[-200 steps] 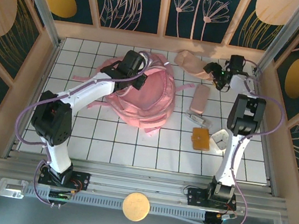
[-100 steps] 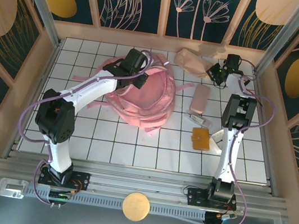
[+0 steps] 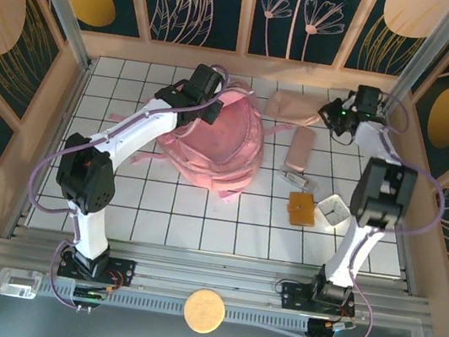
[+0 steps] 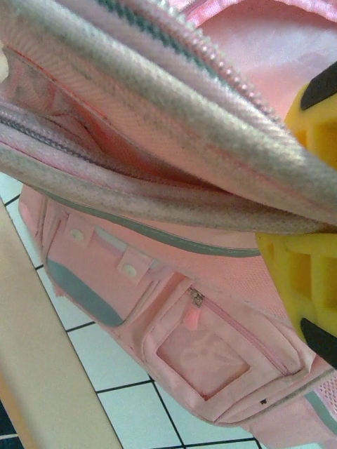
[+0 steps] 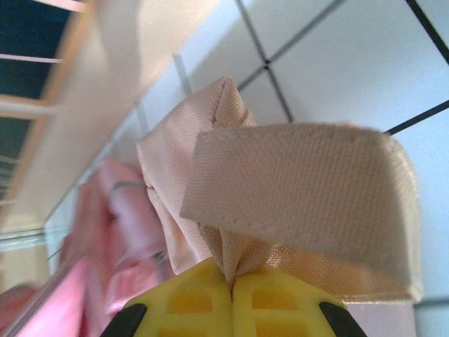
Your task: Pack the student bag
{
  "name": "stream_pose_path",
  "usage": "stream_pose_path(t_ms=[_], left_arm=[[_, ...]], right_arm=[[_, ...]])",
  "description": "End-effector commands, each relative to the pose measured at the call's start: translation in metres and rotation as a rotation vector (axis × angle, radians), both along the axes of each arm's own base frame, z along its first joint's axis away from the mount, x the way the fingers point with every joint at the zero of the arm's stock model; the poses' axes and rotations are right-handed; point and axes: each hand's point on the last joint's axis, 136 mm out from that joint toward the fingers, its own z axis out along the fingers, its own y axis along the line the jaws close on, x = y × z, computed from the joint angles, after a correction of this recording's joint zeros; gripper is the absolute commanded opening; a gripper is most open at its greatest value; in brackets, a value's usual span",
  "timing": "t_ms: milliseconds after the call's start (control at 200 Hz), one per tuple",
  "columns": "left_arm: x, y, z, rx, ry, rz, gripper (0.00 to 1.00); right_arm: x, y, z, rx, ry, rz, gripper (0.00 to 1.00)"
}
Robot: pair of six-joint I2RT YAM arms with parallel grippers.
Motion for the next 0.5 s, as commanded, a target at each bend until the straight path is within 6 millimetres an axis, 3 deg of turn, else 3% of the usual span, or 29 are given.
stream_pose_path(t_ms=[0,155,275,385,495], left_arm=[[0.011,0.001,0.050,-0.095,-0.115,0.052,0.00],[0.009,-0.004,0.044,-0.133,-0.099,0.050,0.00],[0.011,-0.006,0.050,-0.183,-0.110,0.072,0.00],[0.011,-0.016,0.056,-0.214,-0.109,0.057,0.00],[0.004,-0.030,0.057,-0.194,-0.102,0.019,0.00]], right_arm=[[-0.048,0.014,0.041,0.003,-0.043,0.074,0.00],[-0.106,0.035,0.057,0.004,-0.010,0.105,0.00],[-0.135,0.057,0.058,0.030,0.024,0.137,0.00],[-0.147,0.083,0.050,0.062,0.051,0.168,0.00],[-0.144,0.115,0.038,0.109,0.069,0.208,0.00]])
